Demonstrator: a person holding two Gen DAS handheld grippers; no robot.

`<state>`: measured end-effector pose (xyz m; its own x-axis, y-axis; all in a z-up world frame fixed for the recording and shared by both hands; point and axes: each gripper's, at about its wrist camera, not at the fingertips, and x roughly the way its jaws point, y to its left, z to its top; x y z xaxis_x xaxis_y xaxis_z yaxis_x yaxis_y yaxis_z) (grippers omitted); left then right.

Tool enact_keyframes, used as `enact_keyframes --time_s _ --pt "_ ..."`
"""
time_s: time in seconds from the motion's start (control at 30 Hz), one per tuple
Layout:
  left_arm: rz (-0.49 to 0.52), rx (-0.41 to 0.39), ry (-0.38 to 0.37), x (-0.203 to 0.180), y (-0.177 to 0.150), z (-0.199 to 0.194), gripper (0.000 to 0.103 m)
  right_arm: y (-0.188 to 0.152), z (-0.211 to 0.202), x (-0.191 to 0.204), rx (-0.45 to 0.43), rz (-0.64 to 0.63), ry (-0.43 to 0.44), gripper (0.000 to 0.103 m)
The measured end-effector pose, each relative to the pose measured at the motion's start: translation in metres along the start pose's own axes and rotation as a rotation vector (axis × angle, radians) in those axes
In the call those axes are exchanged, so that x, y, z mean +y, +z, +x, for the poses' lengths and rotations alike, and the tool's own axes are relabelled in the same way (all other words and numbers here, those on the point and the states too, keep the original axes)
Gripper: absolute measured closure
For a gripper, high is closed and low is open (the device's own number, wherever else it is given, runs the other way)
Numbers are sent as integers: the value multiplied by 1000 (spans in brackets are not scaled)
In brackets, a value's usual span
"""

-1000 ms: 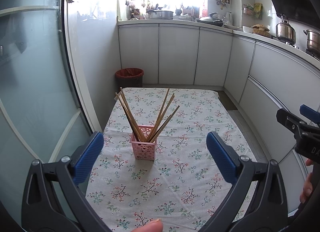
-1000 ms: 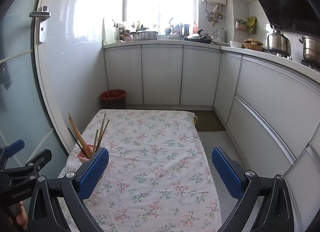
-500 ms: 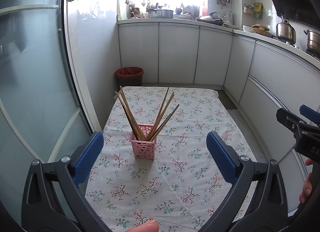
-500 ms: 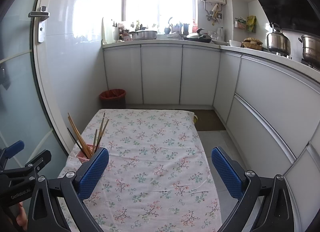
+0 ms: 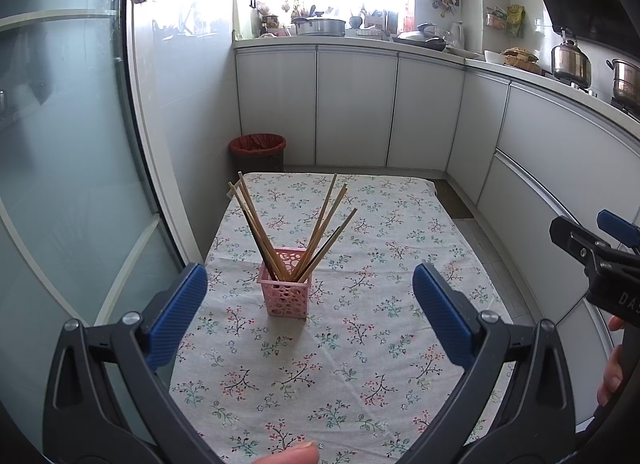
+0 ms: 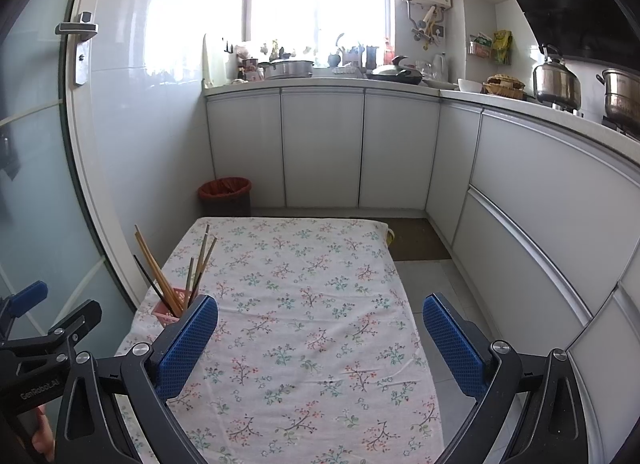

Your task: Organize utensils

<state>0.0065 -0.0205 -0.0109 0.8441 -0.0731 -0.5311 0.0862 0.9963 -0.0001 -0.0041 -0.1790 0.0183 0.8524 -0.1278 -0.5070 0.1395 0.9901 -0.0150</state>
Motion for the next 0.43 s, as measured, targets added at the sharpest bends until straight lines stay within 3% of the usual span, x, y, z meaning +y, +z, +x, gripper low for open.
enact_keyframes --time_s 0.43 --pt "-3 8 -7 2 0 2 1 -2 0 -1 9 5 -1 0"
